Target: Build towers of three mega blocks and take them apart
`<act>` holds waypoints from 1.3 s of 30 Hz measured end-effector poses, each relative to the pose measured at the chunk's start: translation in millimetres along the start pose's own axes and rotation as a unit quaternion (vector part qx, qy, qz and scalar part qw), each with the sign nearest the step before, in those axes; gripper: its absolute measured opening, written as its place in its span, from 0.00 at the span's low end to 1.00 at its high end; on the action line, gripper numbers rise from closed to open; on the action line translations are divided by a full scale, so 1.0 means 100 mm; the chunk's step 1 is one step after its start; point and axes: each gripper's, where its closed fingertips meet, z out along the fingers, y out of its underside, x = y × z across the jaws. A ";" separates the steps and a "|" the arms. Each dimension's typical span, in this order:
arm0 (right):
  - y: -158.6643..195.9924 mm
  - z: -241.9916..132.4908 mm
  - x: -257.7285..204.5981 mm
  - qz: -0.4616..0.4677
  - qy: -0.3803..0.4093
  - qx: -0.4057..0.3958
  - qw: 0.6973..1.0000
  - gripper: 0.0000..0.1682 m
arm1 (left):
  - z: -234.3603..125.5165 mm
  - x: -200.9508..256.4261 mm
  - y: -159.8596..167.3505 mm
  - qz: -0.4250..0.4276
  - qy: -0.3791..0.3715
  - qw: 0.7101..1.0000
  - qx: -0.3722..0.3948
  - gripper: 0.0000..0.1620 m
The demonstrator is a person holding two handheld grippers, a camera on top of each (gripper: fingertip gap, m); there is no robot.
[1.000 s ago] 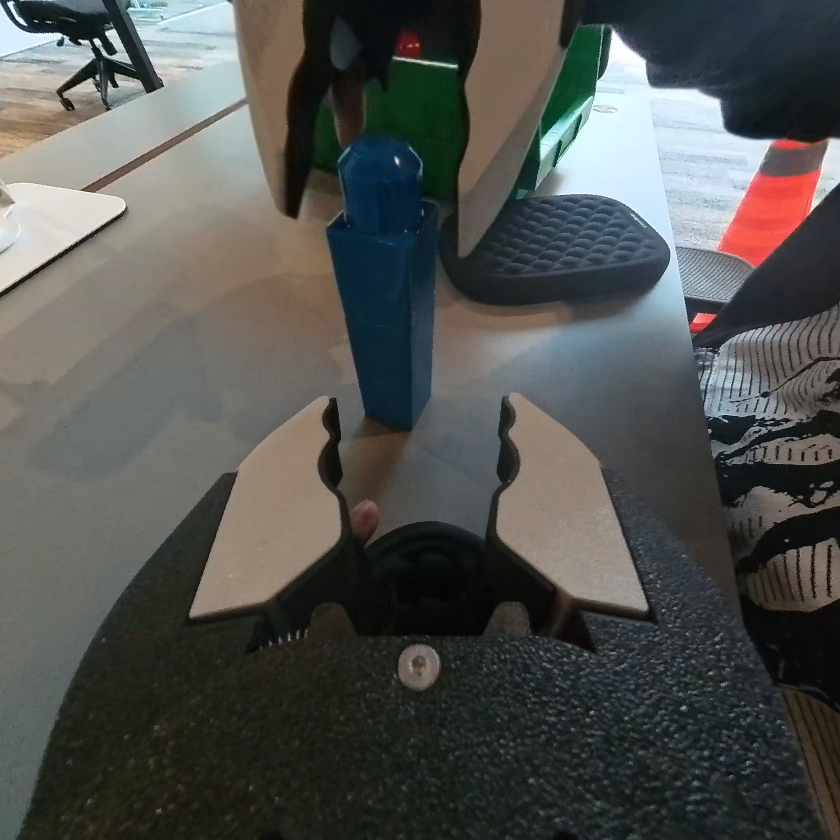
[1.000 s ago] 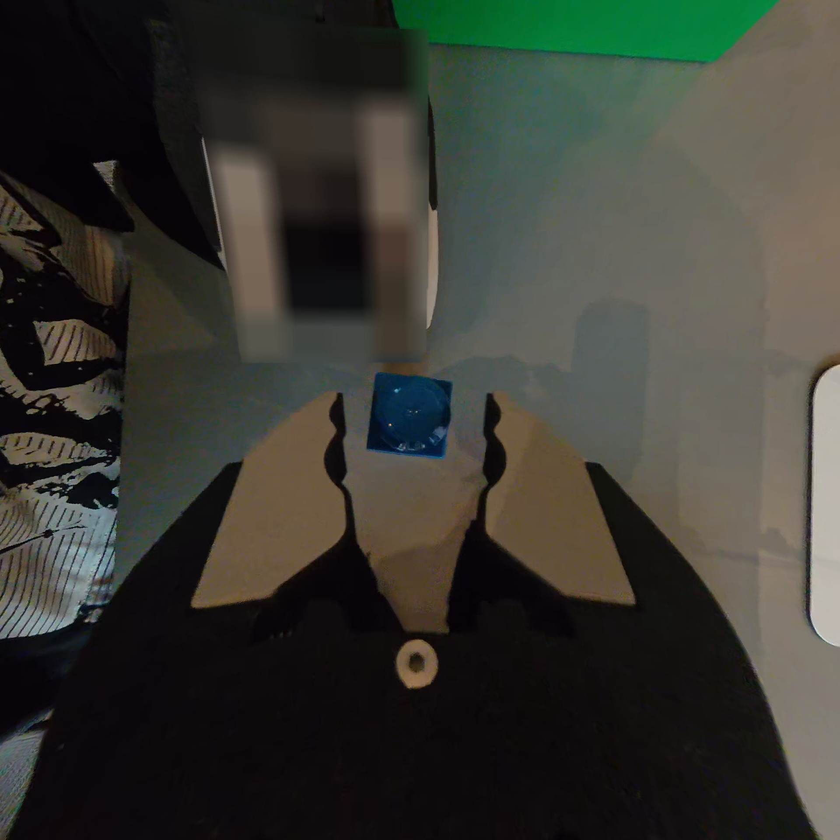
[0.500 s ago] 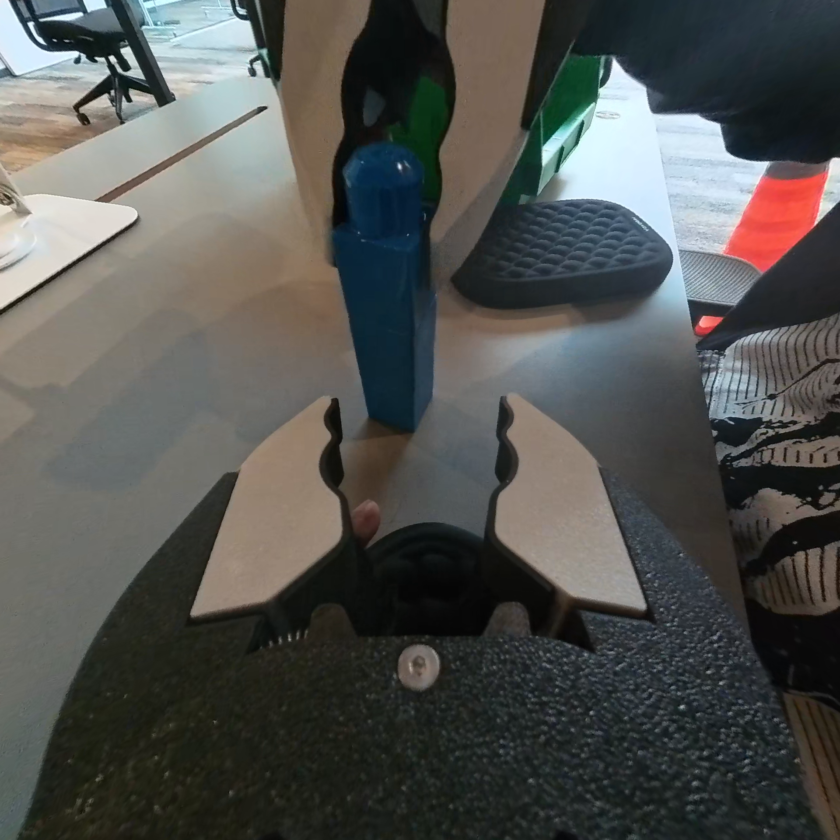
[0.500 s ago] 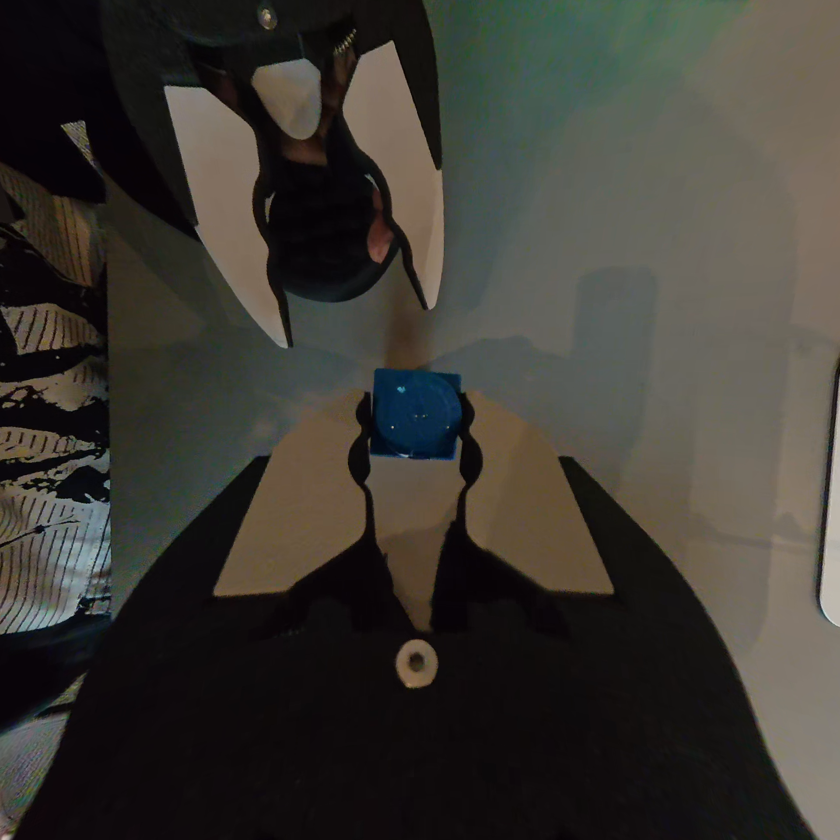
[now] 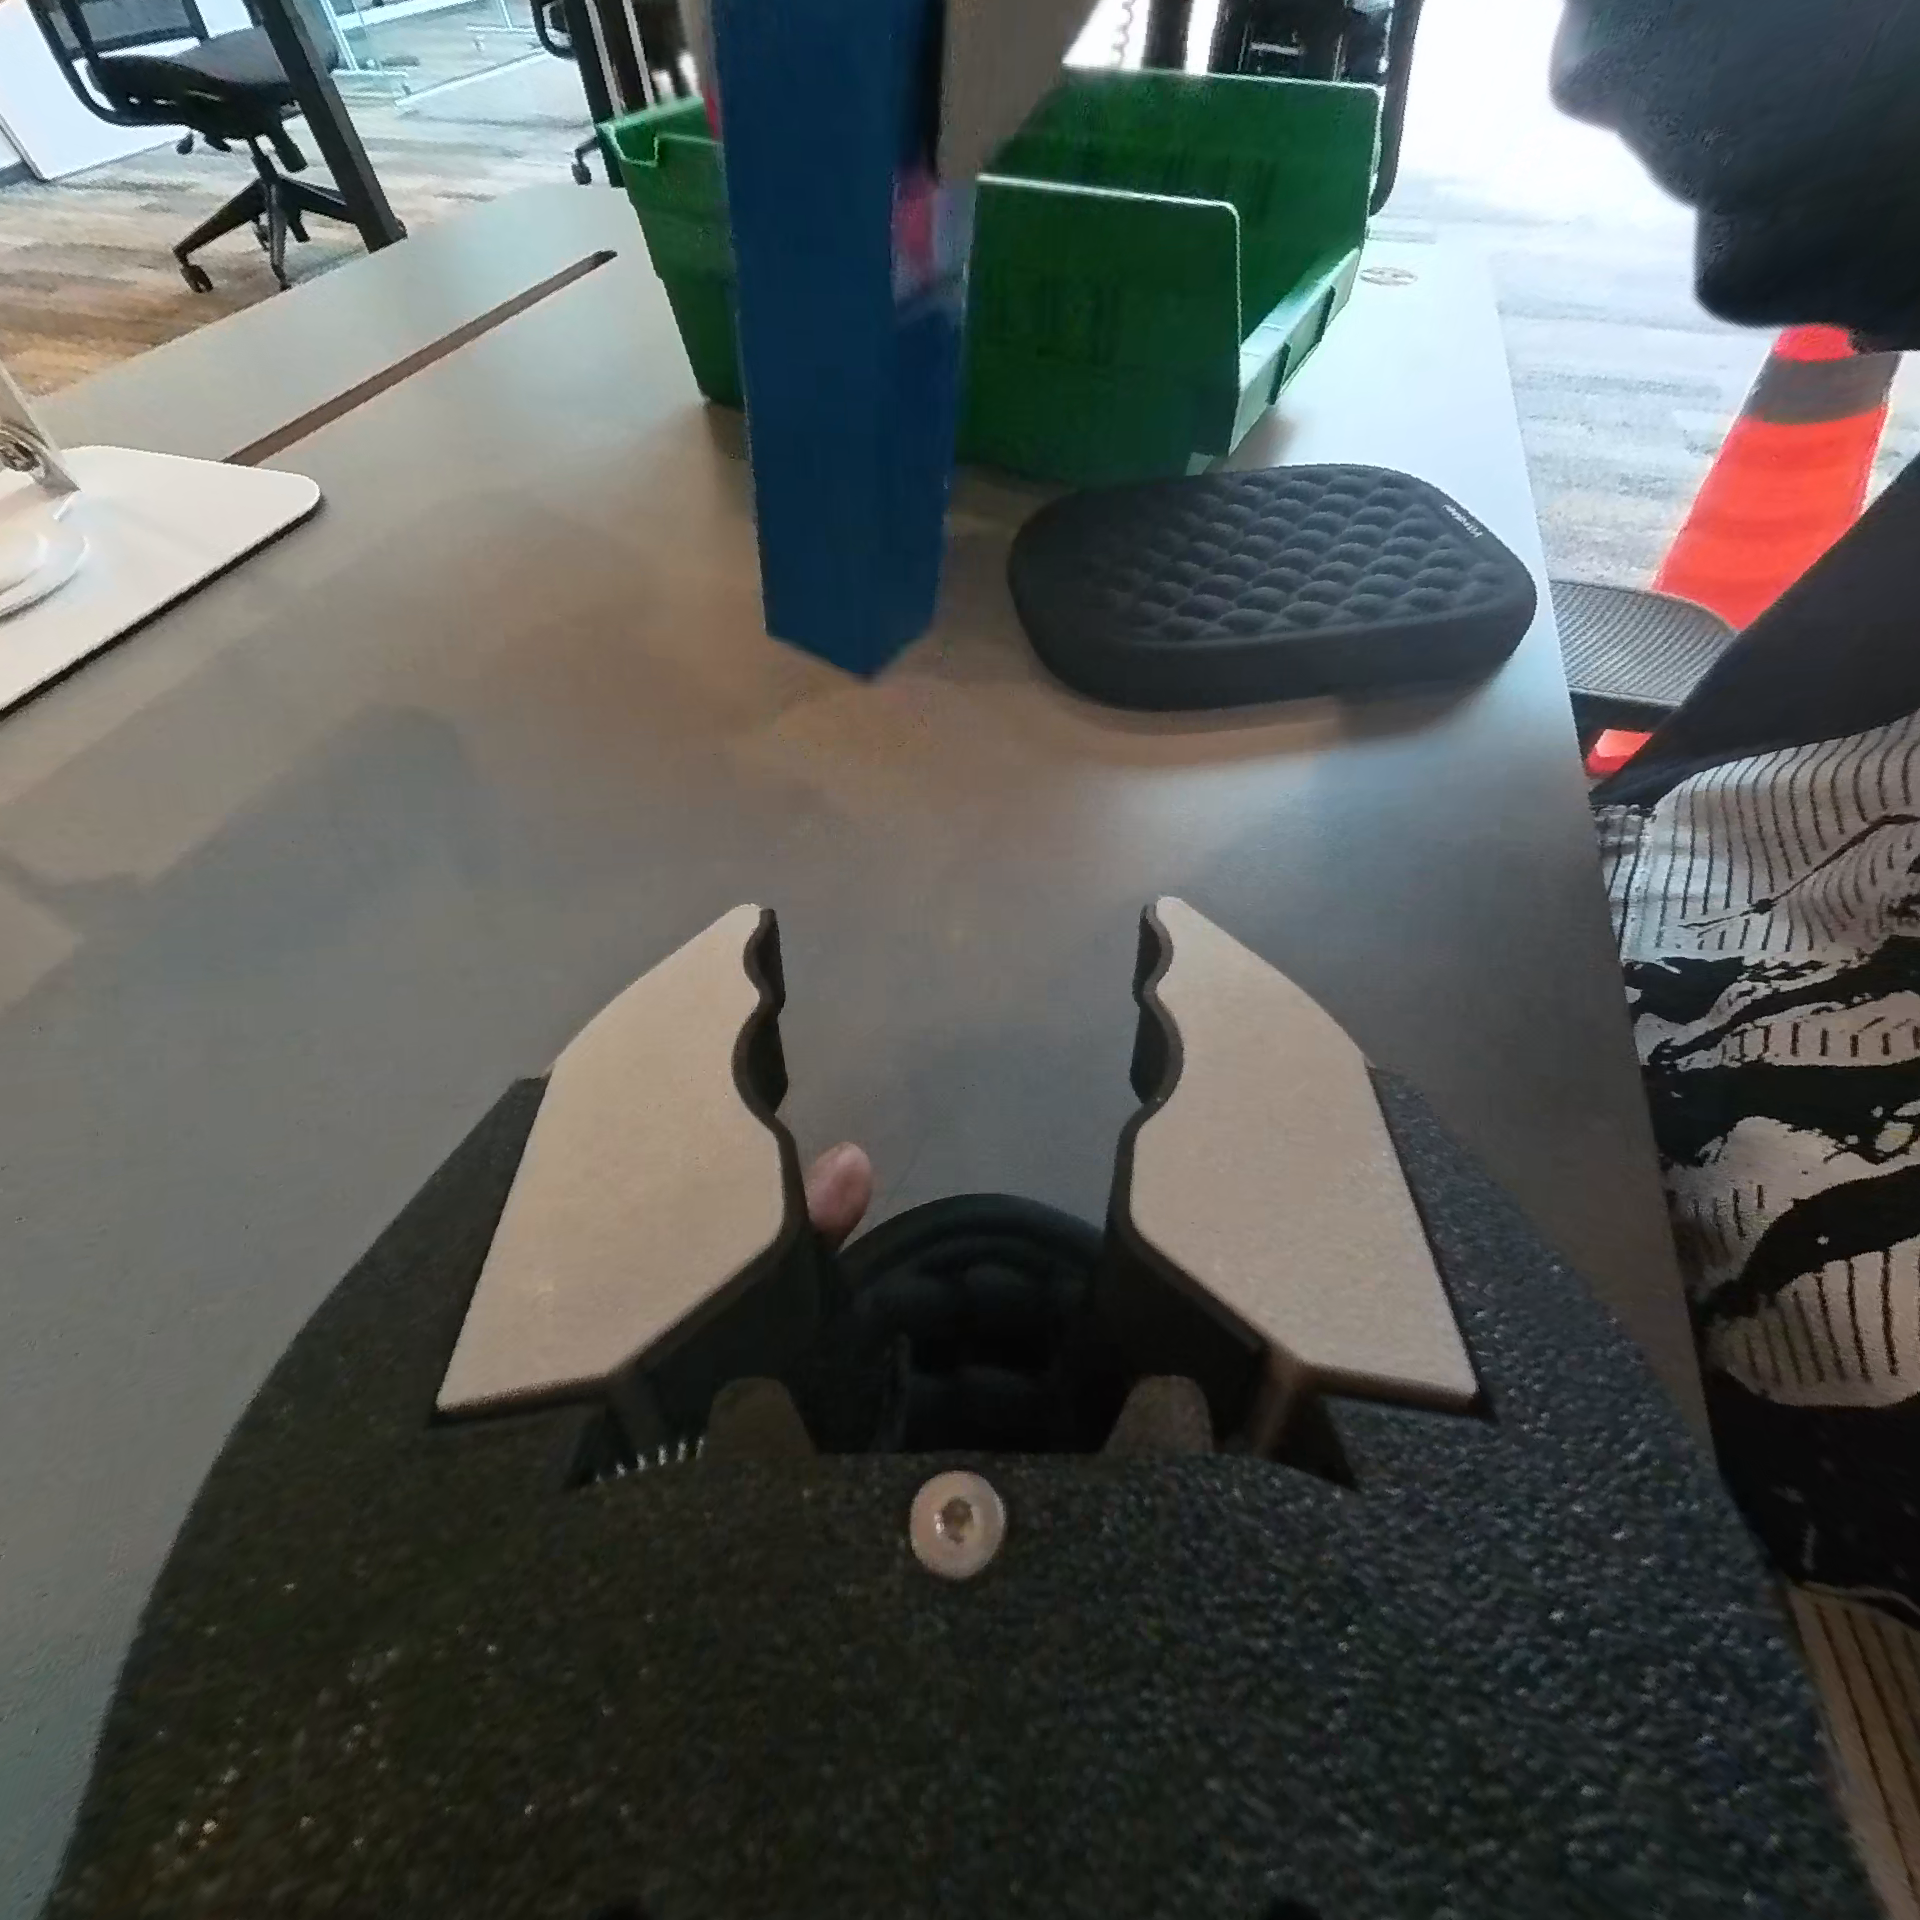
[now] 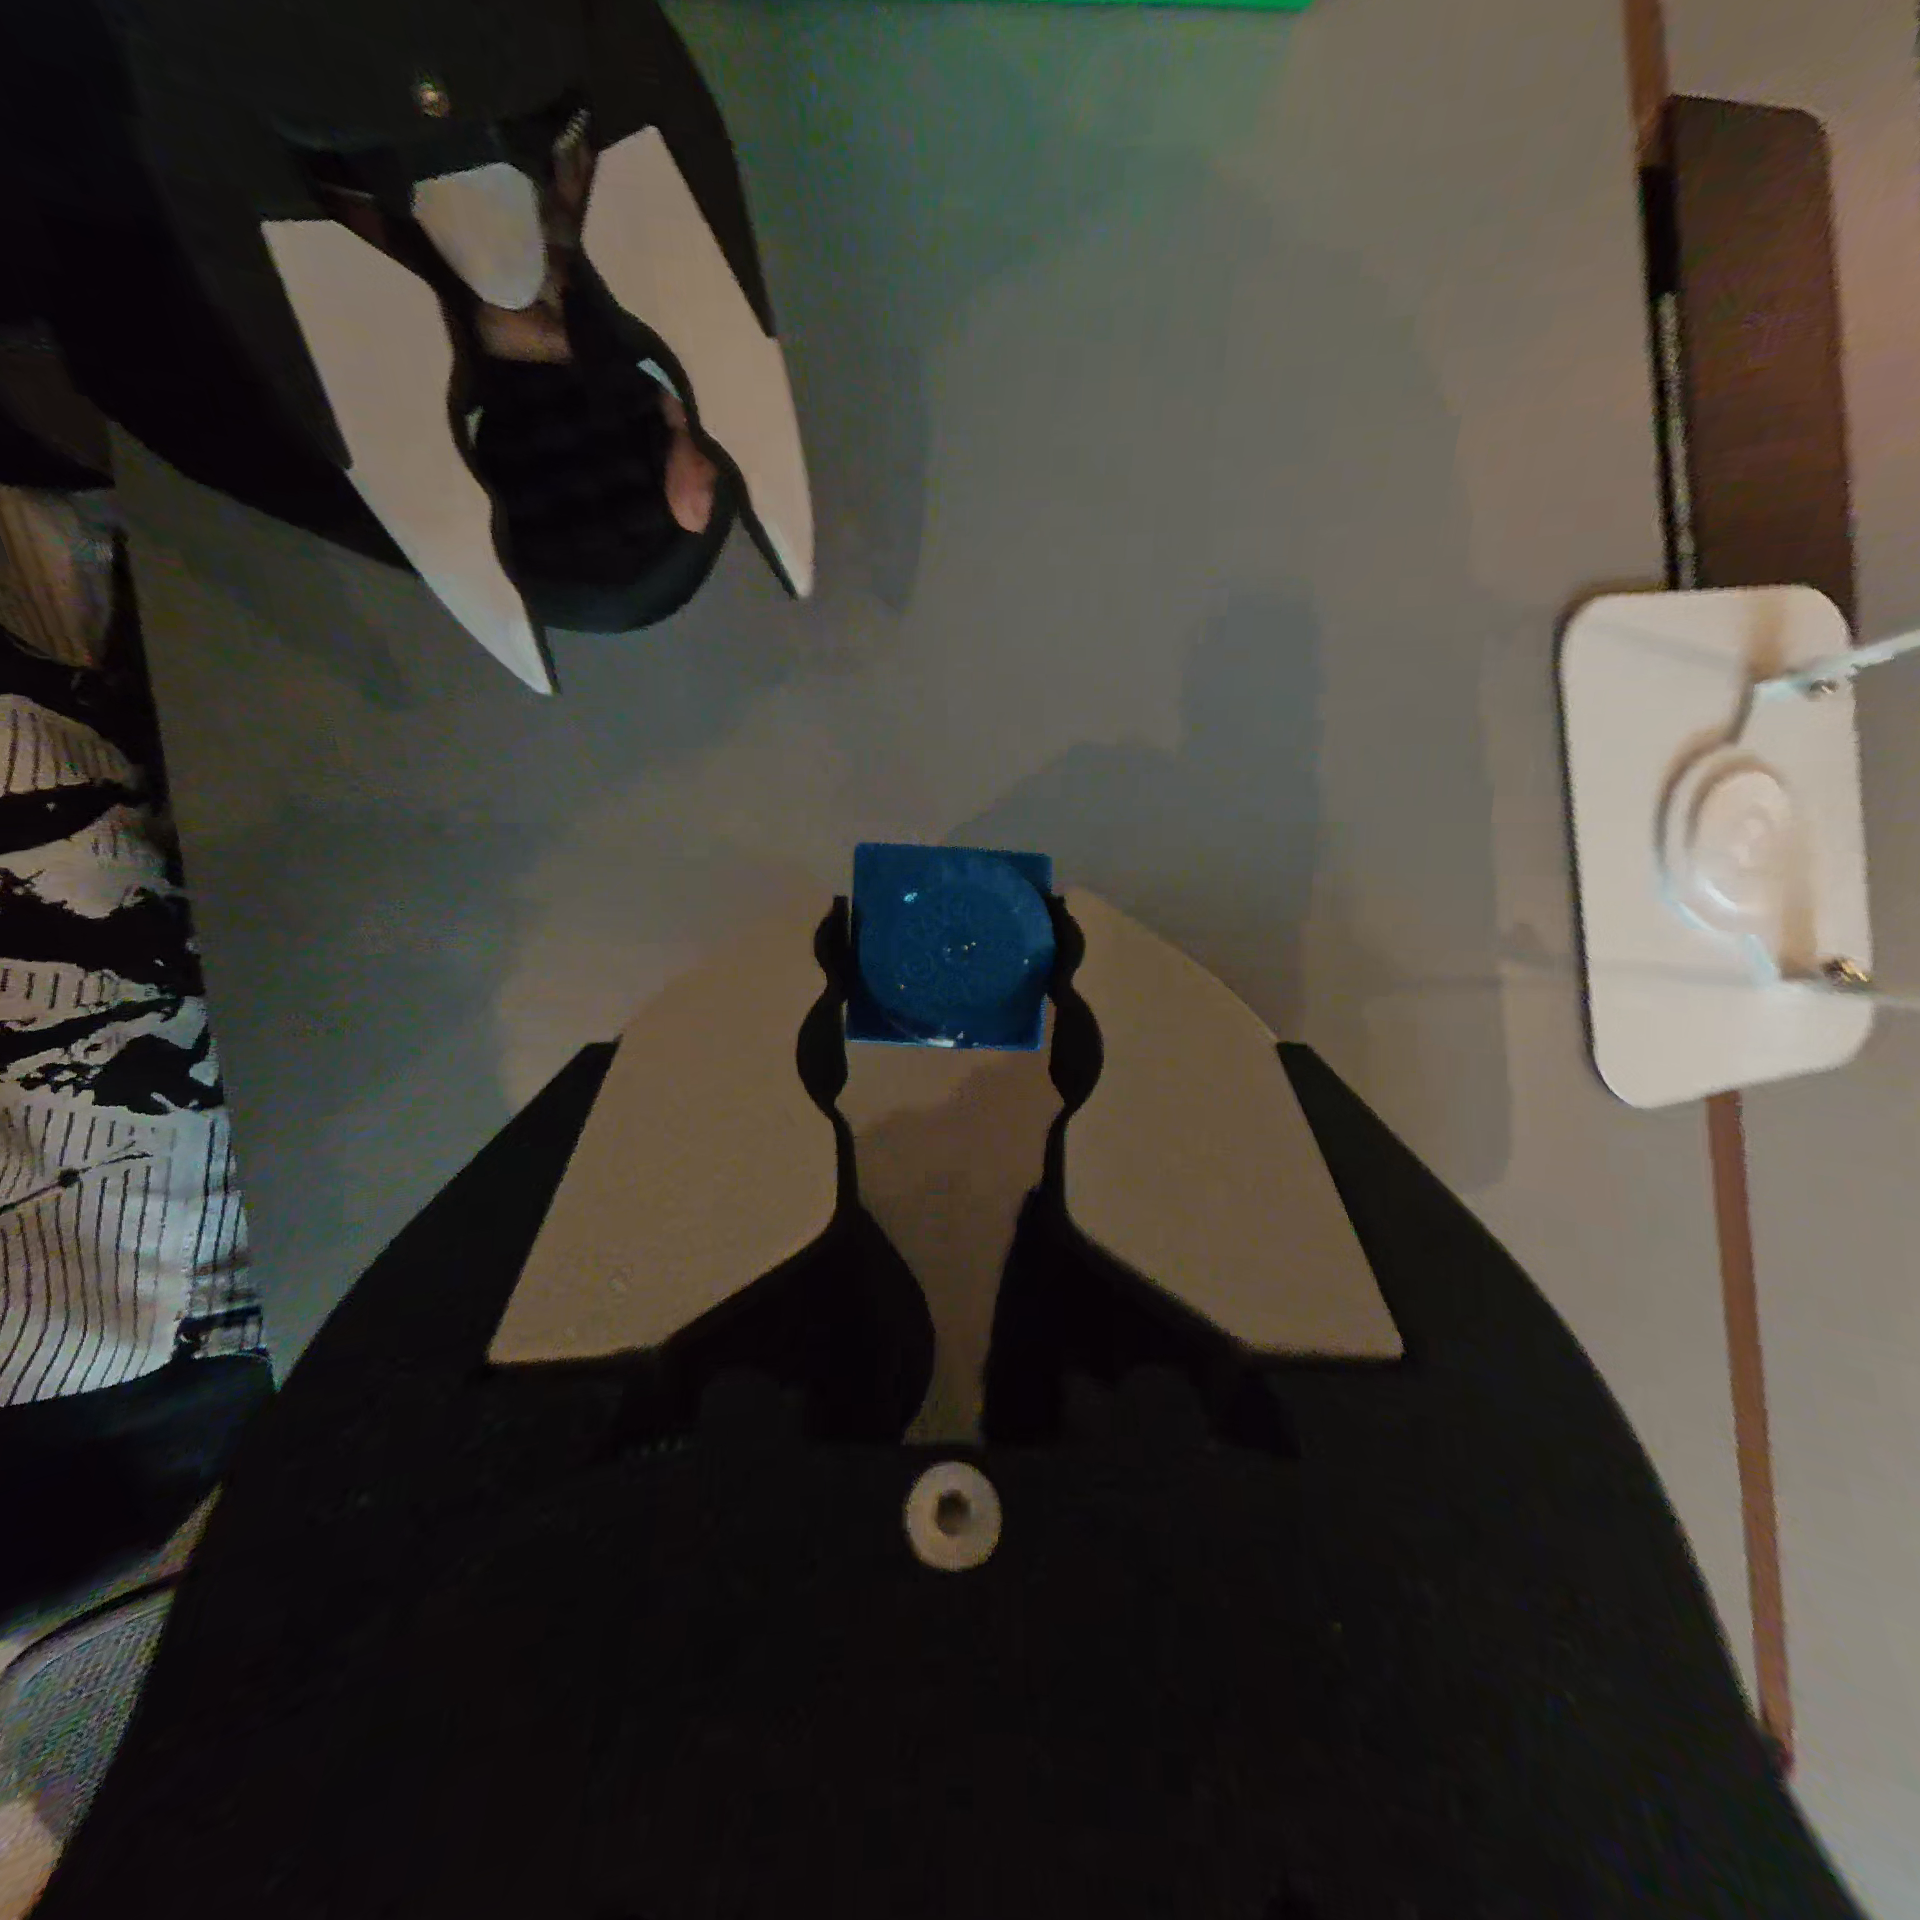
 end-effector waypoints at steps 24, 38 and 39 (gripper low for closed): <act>2.11 -1.81 0.86 0.258 0.203 -0.098 0.940 0.21 | -0.01 -0.01 0.00 0.006 -0.009 1.000 0.003 0.39; 2.84 -1.31 0.98 0.352 0.178 -0.093 0.914 0.21 | 0.00 -0.02 0.01 -0.001 -0.010 1.000 0.000 0.39; 2.87 -1.27 0.99 0.354 0.178 -0.094 0.913 0.21 | 0.00 -0.02 0.01 -0.002 -0.011 1.000 0.000 0.39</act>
